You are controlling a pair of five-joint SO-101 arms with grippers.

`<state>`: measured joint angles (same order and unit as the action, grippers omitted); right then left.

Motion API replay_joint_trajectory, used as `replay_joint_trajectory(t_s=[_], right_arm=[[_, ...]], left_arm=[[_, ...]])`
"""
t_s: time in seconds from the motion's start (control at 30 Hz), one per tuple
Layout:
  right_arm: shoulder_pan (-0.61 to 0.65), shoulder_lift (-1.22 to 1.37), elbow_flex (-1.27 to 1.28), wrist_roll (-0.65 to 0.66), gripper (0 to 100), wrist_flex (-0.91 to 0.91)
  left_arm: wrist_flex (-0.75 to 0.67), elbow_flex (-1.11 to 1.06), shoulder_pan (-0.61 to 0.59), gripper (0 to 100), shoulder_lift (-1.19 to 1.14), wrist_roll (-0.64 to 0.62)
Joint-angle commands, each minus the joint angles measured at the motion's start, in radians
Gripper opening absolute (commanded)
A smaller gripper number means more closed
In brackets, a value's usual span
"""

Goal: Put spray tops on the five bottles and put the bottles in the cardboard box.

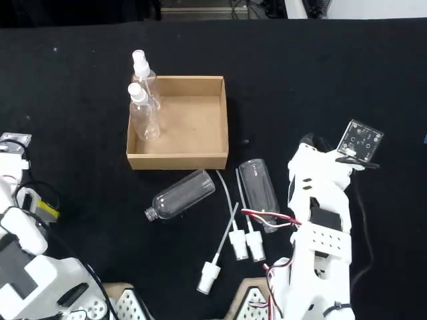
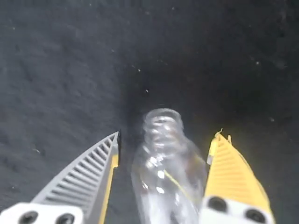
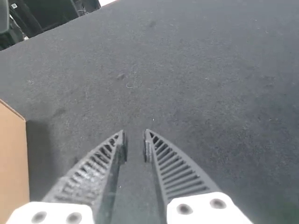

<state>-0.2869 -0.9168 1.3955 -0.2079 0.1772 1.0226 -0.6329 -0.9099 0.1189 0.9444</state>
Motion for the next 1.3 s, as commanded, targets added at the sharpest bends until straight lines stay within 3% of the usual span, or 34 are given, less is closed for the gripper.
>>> replay_joint_trajectory(t_s=[0.0,1.03,1.27], right_arm=[[0.017,-0.024,-0.047,0.008,4.7,-0.025],[0.017,-0.024,-0.047,0.008,4.7,-0.025],[0.017,-0.024,-0.047,0.008,4.7,-0.025]], left_arm=[[0.103,0.064,-0.002,28,0.006,0.017],[0.103,0.093,-0.068,28,-0.098,0.069],[0.112,0.094,-0.042,4,-0.098,0.061]])
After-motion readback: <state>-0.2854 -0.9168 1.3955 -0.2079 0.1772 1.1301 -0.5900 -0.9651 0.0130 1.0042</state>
